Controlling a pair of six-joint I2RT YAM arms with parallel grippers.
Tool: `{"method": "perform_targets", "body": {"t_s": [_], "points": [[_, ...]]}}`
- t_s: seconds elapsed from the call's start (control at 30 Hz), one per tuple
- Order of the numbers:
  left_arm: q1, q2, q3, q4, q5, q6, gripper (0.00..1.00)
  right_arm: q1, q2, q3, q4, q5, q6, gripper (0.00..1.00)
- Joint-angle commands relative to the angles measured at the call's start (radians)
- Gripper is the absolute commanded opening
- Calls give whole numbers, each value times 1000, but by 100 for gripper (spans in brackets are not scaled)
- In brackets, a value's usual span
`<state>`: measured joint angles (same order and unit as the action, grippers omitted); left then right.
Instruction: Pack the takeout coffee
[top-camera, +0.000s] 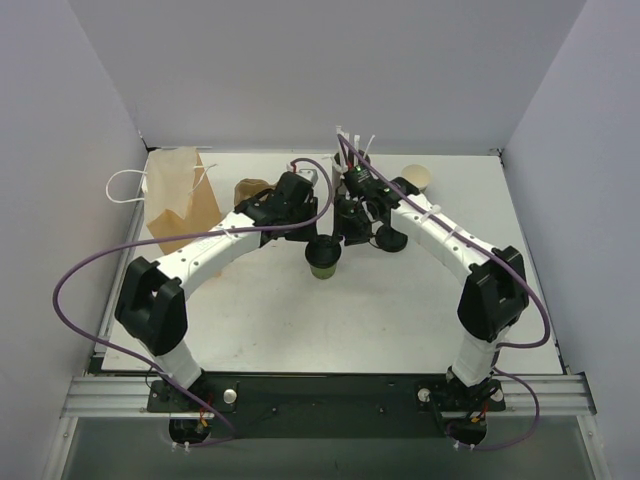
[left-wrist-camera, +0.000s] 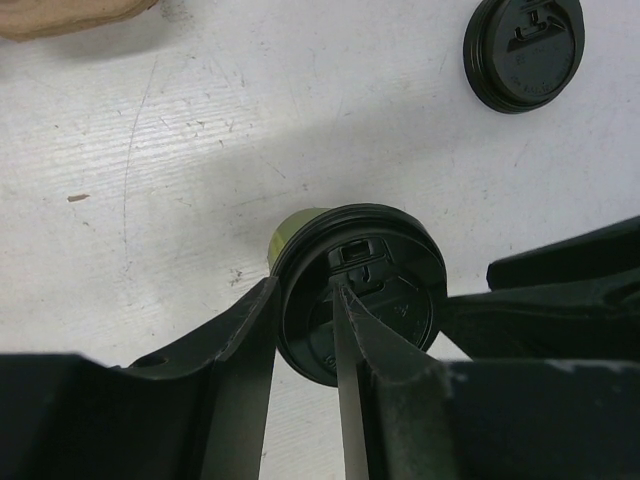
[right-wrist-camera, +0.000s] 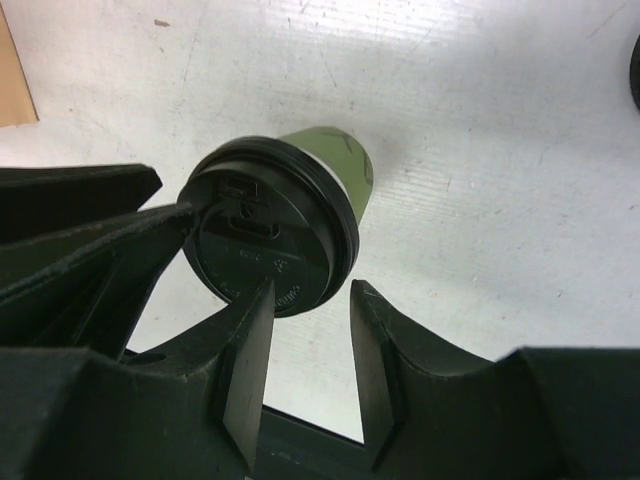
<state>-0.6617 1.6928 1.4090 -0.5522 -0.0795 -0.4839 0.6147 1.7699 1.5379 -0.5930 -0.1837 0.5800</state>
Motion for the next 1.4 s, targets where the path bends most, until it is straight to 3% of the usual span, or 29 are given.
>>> {"method": "perform_targets", "body": {"t_s": [0.0, 1.0, 1.37], "points": [[7, -82, 1, -12, 20, -19, 38, -7, 33, 73, -24, 26, -84, 32], [-7, -74, -110, 31, 75, -91, 33, -3, 103, 96, -8, -3, -112, 30], [-13, -30, -159, 50, 63, -108, 29, 0, 128, 9, 24, -14, -89, 25]]}}
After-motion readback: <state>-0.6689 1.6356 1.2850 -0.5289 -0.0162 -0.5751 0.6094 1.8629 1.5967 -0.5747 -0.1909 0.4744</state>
